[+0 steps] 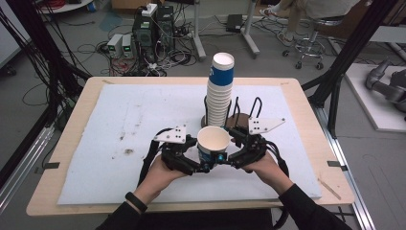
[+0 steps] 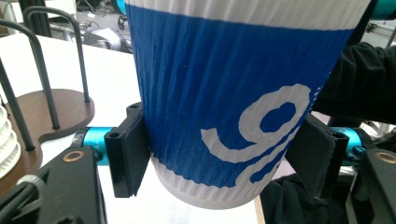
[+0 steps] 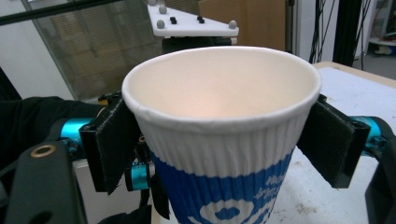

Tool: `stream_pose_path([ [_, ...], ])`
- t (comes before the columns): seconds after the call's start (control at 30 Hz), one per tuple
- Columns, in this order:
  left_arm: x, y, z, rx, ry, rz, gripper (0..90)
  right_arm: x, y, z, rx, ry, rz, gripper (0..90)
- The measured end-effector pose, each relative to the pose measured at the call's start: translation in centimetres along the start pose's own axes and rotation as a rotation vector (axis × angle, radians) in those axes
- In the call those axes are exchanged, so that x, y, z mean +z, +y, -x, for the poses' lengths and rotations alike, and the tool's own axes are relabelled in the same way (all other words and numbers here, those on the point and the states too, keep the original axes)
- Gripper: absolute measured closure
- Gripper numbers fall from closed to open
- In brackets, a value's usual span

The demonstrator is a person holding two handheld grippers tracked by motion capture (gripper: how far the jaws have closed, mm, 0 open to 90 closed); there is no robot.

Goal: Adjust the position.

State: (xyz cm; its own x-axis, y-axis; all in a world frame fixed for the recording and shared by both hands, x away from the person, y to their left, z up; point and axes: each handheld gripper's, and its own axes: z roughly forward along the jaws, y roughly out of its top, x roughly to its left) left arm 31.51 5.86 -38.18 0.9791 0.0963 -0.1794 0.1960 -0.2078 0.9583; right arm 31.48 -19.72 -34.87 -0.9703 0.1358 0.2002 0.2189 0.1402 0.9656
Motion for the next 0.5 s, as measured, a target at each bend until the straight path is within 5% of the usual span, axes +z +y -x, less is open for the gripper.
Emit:
stream_pose_path([
  [0.37, -0.03, 0.04, 0.03, -0.008, 0.011, -0.003, 28.2, 0.01, 0.07, 0.04, 0.008, 0.005, 0.002, 20.2],
  [0.5, 0.04, 0.35, 0.22, -0.005, 0.035, -0.014, 21.7, 0.05, 0.05, 0.07, -0.002, -0.006, -0.011, 20.5],
])
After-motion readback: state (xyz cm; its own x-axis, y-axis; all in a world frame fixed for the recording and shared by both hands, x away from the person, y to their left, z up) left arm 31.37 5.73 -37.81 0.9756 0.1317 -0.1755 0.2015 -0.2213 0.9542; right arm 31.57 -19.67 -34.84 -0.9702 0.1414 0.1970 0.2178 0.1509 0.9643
